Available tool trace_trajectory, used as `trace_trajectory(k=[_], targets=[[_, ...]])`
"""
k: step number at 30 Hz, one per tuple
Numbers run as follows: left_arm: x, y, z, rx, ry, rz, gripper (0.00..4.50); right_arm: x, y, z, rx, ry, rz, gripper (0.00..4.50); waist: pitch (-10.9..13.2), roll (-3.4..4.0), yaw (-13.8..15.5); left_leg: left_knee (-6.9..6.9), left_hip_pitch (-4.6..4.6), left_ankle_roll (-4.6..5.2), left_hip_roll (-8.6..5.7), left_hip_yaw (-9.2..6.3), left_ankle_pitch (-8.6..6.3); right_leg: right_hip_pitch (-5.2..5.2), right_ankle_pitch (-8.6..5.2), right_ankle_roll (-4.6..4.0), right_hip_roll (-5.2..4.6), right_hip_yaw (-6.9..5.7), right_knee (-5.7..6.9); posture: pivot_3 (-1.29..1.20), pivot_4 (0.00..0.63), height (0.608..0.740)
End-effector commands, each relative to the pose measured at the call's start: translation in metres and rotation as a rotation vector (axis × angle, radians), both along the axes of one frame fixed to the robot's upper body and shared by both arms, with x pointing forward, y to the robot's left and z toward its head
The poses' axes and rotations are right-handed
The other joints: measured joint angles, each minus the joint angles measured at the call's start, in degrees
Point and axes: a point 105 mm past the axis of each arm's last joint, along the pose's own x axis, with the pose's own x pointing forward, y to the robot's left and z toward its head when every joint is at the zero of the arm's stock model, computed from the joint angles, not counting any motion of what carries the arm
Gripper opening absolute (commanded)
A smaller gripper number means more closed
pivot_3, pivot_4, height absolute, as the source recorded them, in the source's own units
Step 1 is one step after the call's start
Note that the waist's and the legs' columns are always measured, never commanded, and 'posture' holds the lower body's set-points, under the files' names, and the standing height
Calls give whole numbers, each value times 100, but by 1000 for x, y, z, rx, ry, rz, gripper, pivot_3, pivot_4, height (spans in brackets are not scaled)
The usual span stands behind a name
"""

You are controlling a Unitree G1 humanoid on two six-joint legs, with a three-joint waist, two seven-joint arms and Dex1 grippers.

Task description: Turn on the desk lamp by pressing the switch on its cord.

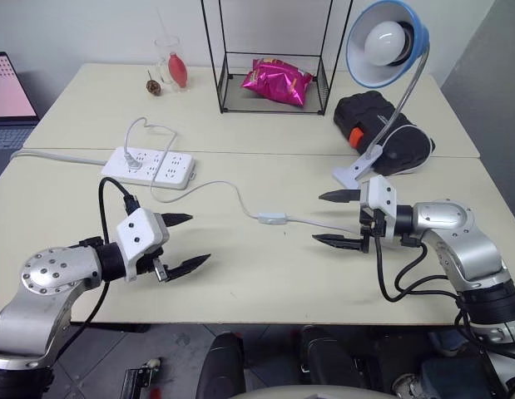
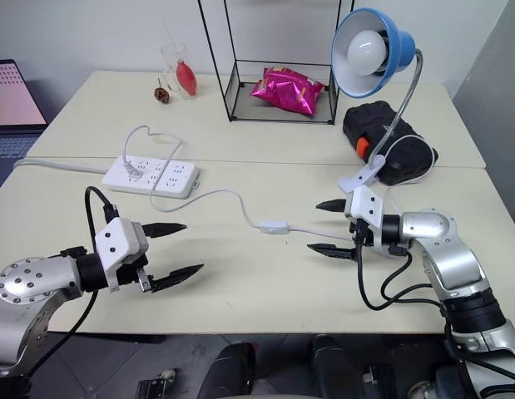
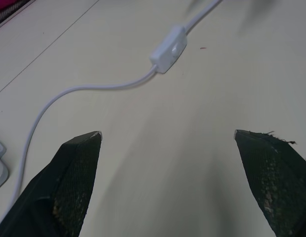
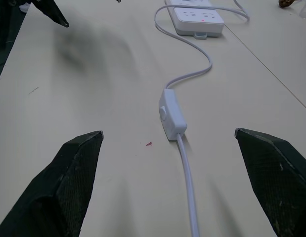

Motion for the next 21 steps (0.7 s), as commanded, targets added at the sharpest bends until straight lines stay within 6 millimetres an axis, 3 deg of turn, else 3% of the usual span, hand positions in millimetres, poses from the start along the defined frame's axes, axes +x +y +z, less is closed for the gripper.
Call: trace_trajectory(k=[1,11,15,21], targets=[[-2,-5,8,-9,-26,-35,4486,-3,1,12,12,-56,6,4500,0,0,0,0,0,0,0,0,0,0,0,1,0,0,0,0,150,740],[-1,-9,13,-18,-49,-43,4486,-4,3,13,21,-63,1,4500,0,0,0,0,0,0,0,0,0,0,1,2,0,0,0,0,150,740],[-10,-10,15,-71,5,-97,4486,-3,3,13,18,-64,2,4500,0,0,0,0,0,0,0,0,0,0,1,2,0,0,0,0,150,740],[-10,-12,16,-66,-9,-125,4486,7,7,19,21,-61,4,4500,0,0,-3,1,0,0,0,0,0,0,-1,-1,0,0,0,0,150,740]])
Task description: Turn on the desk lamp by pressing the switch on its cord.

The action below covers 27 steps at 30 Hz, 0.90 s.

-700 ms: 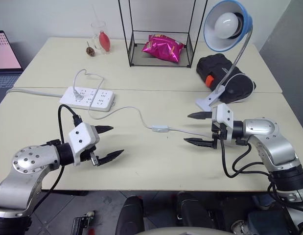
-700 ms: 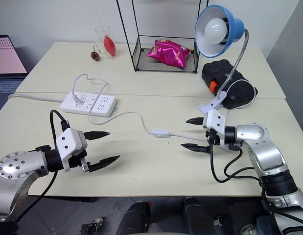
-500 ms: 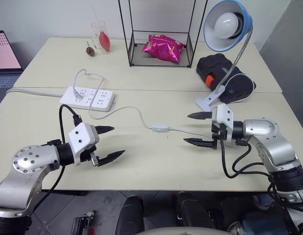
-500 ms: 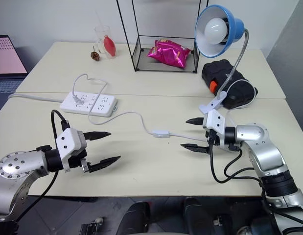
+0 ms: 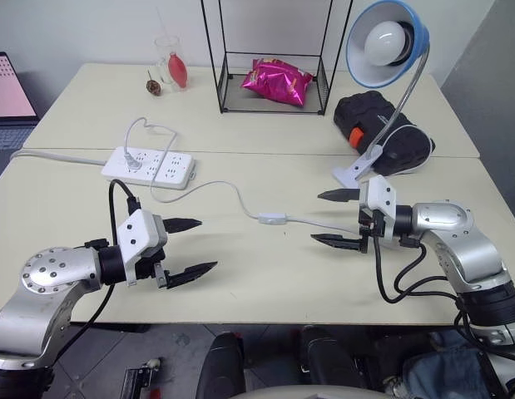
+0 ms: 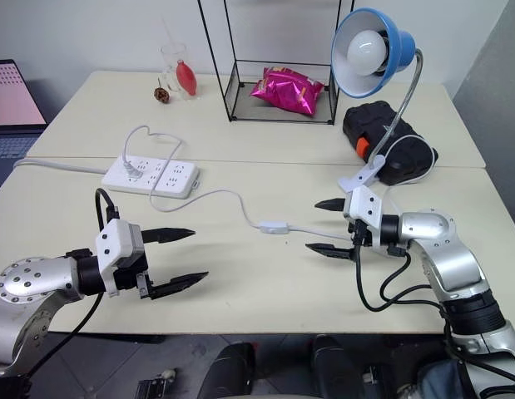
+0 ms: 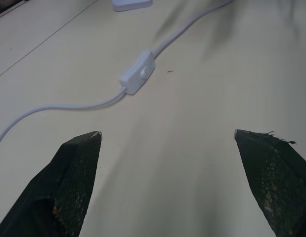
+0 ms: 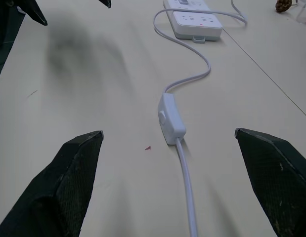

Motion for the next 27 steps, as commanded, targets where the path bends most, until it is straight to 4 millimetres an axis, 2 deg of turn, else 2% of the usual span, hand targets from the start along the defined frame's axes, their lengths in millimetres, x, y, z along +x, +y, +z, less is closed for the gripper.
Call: trace_trajectory(k=[1,11,17,27], targets=[[1,-3,13,-2,-63,-29,4486,9,5,13,11,-27,6,4500,0,0,-5,0,0,0,0,0,0,0,0,0,0,0,0,0,150,740],[2,-9,15,-19,-33,-78,4486,35,30,-6,-44,62,26,4500,2,2,-11,-1,-4,0,0,1,0,-3,3,3,0,-1,1,0,150,740],[2,-11,9,6,-32,-88,4486,49,44,-22,-96,100,60,4500,1,2,-31,-2,-3,0,0,-1,0,-4,2,3,1,-3,1,0,150,740],[1,-11,4,19,-23,-87,4486,63,59,-34,-101,139,84,4500,3,5,-56,-2,-3,0,0,-2,0,-3,3,2,1,-3,3,0,150,740]])
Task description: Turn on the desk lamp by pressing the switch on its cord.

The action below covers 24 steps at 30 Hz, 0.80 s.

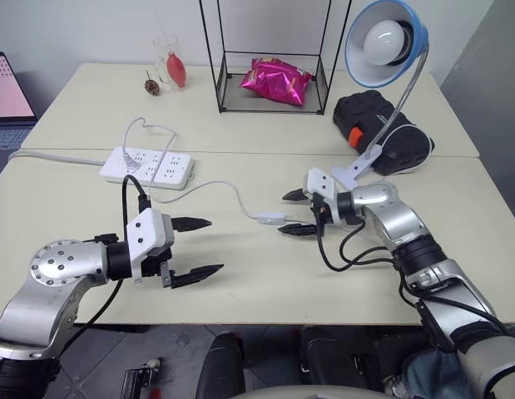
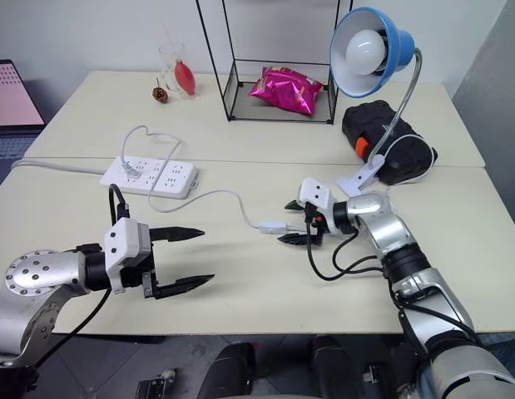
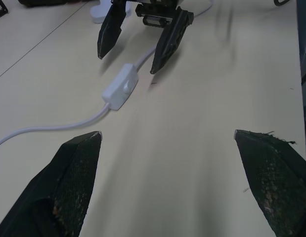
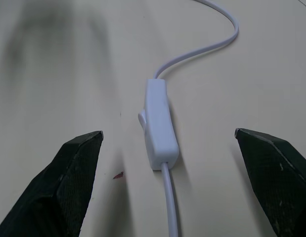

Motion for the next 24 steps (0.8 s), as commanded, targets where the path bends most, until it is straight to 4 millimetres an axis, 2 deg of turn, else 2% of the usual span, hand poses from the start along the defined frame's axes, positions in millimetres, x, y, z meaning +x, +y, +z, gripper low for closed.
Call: trace_trajectory(k=[1,3,6,10,18,20,24], targets=[[-1,-1,3,7,-27,-9,4486,4,2,10,6,-32,30,4500,0,0,0,0,0,0,0,0,0,0,0,0,0,0,0,0,150,740],[-1,0,2,9,-26,-8,4486,3,2,9,6,-28,38,4500,0,0,0,0,0,0,0,0,0,0,0,0,0,0,0,0,150,740],[-1,0,1,9,-23,-5,4500,2,4,8,11,-24,48,3983,1,1,-10,-1,0,0,0,0,0,0,0,-1,0,0,0,0,150,740],[-2,0,-1,9,-20,-6,4500,2,8,6,22,-30,48,2735,1,2,-28,-1,0,0,0,-1,0,0,0,0,0,0,1,0,150,740],[-1,1,-4,8,-22,-7,4500,2,5,1,-36,-96,75,682,1,2,-30,0,1,0,0,0,0,0,0,0,0,0,1,0,150,740],[-1,1,-4,8,-25,-7,4500,0,5,1,-48,-117,93,393,1,2,-31,0,1,0,0,-1,0,0,0,0,0,0,1,0,150,740],[1,1,-4,4,-32,-8,4500,-5,6,6,-55,-150,138,379,1,2,-31,-1,0,0,0,-1,0,0,0,0,0,0,1,0,150,740]])
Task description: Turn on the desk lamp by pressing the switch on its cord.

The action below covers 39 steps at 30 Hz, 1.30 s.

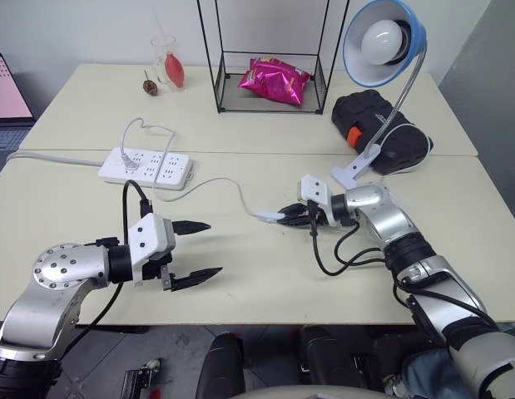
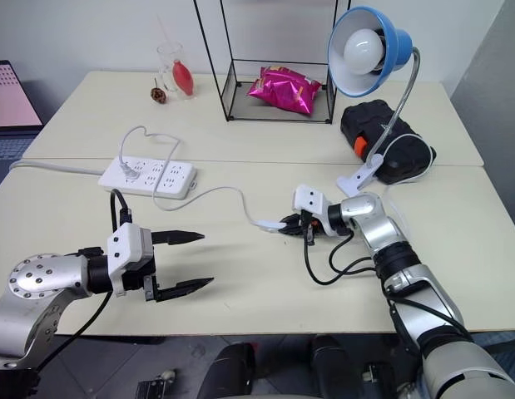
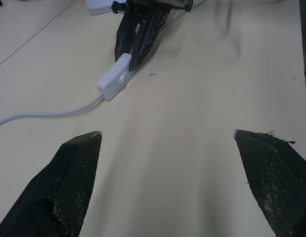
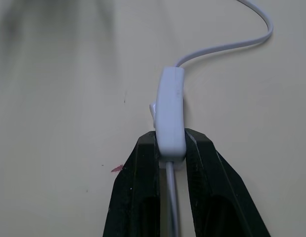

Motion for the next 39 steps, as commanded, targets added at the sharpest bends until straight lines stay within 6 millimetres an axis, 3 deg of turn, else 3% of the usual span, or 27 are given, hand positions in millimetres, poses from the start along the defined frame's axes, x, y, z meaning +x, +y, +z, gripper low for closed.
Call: trace_trajectory(k=[1,6,14,26,36,39], targets=[[2,-4,5,-10,-40,-15,4500,-5,4,17,8,-70,65,379,0,0,0,0,0,0,0,0,0,0,0,0,0,0,0,0,150,740],[13,-9,22,-68,-79,-4,4500,-18,5,38,41,-101,126,379,1,1,16,1,-2,0,0,-4,0,0,0,1,0,-3,2,0,150,740],[15,-38,44,-100,-46,-127,4500,-43,4,63,69,-85,167,379,2,3,3,2,-5,0,-2,-10,0,2,0,2,1,-6,2,0,150,740],[34,-67,33,-70,-22,-187,4500,-55,5,69,67,-40,182,379,2,3,-15,2,-4,0,-3,-11,0,2,1,3,3,-5,1,0,150,740],[39,-68,29,-69,-14,-179,4500,-57,6,70,64,-43,192,379,2,3,-23,2,-5,0,-3,-11,0,2,0,3,3,-4,1,0,150,740],[42,-70,30,-77,-19,-174,4024,-58,7,71,67,-45,197,379,2,3,-23,2,-5,0,-3,-11,0,2,0,3,3,-5,1,0,150,740]])
